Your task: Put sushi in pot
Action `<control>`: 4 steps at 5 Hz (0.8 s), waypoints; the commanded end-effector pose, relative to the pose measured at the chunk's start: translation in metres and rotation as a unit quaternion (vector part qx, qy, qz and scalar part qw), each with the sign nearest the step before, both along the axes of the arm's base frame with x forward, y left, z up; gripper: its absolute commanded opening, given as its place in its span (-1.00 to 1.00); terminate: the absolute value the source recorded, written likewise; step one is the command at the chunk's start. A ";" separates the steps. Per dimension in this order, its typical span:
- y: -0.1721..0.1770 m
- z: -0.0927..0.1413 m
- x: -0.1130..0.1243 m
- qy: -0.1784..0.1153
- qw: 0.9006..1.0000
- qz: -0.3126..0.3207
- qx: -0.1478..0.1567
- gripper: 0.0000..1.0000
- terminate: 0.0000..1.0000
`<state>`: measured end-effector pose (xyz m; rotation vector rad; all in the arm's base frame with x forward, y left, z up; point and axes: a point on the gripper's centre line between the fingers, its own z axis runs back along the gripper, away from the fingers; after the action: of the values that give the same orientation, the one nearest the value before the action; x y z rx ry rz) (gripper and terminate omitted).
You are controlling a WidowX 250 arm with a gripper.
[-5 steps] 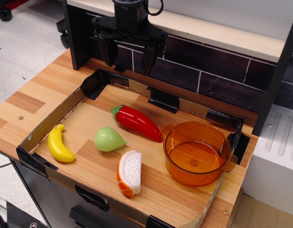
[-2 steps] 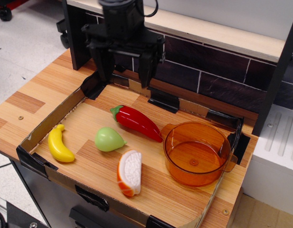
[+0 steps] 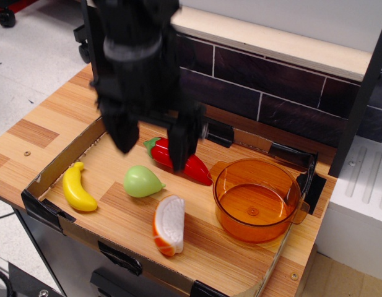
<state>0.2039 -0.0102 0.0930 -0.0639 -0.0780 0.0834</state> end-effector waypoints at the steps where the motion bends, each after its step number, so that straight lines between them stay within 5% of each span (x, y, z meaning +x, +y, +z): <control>1: -0.008 -0.021 -0.011 0.039 0.998 0.055 -0.004 1.00 -1.00; 2: -0.017 -0.042 -0.011 0.067 0.995 0.069 -0.010 1.00 -1.00; 4: -0.027 -0.063 -0.018 0.062 0.995 0.075 -0.028 1.00 -1.00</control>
<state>0.1821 -0.0361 0.0236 -0.1035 0.0620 0.2431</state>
